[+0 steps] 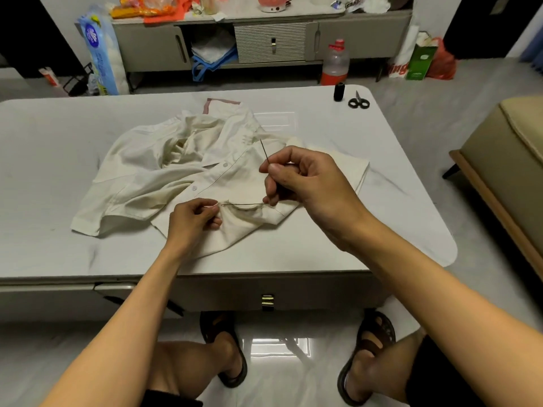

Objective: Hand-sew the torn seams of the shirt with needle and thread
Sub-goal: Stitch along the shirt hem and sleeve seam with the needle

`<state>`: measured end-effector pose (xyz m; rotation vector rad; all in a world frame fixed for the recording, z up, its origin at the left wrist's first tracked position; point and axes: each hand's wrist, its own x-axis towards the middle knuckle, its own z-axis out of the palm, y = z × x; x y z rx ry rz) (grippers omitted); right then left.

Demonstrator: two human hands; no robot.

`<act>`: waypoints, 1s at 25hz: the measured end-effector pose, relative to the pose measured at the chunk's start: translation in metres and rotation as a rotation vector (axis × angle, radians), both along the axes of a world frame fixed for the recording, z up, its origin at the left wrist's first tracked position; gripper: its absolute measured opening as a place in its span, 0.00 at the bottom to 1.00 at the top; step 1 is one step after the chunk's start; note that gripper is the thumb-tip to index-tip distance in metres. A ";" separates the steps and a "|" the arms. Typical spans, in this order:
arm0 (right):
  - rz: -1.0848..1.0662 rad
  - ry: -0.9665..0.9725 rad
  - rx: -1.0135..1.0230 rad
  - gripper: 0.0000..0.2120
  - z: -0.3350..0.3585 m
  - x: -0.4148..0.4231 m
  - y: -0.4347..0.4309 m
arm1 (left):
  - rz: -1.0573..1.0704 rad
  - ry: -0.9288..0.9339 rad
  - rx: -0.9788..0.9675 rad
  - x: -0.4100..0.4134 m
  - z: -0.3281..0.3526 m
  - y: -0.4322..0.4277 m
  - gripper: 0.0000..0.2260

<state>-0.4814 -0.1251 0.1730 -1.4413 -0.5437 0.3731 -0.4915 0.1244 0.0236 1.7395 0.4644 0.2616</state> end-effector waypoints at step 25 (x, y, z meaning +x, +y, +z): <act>-0.162 0.012 -0.276 0.07 -0.102 0.004 0.066 | -0.084 -0.071 0.266 -0.013 0.023 0.004 0.05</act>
